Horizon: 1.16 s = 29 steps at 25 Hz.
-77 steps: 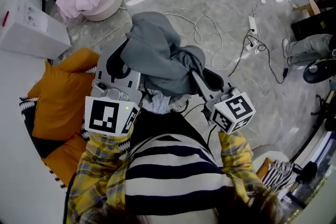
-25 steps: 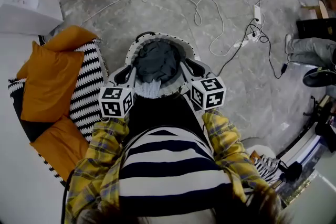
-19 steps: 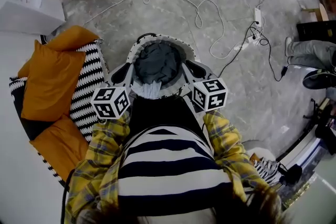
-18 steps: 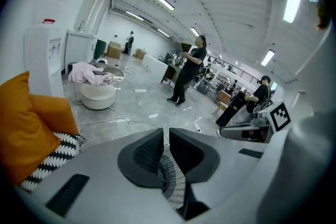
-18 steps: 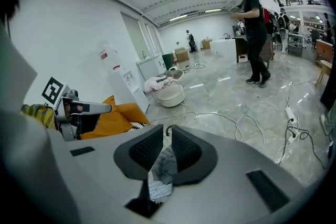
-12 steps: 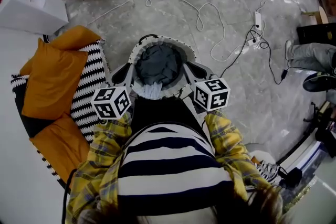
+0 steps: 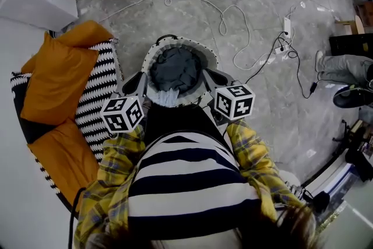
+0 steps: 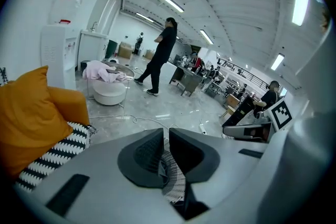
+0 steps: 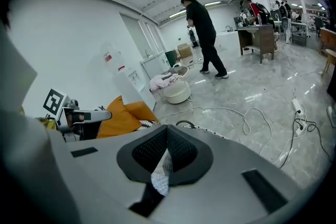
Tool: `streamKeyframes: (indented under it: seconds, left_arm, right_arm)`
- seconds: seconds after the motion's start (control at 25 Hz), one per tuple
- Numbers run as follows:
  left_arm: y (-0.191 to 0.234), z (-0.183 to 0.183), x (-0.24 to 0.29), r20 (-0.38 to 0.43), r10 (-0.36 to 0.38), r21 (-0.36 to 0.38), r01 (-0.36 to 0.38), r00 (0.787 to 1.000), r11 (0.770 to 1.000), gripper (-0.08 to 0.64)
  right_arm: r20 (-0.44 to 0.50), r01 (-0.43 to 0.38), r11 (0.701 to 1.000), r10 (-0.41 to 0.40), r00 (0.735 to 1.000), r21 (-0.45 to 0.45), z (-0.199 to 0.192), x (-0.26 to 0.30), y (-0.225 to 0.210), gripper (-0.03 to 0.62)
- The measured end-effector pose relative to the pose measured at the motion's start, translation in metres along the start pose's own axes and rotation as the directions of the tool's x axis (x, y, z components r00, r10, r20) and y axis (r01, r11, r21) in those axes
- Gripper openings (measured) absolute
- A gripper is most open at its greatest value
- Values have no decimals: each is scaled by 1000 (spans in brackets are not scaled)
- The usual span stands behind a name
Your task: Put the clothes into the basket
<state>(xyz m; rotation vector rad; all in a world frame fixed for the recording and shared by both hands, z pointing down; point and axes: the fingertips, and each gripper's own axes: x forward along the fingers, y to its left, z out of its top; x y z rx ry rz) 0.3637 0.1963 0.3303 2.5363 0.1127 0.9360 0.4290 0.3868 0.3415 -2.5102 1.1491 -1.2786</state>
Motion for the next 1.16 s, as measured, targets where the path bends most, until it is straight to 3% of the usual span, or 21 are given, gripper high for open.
streamKeyframes:
  seconds: [0.32,1.16]
  left_arm:
    - [13,-17,-9,-32,42,-31,-43,999,999,46]
    - [9,-25,-11,-42,36,-42,-38,998,998,46]
  right_arm:
    - [-46,1,999,-3,999,-33,-12,4,6,26]
    - [-64,-10,1000,8,998,-27,-19,3,10,26]
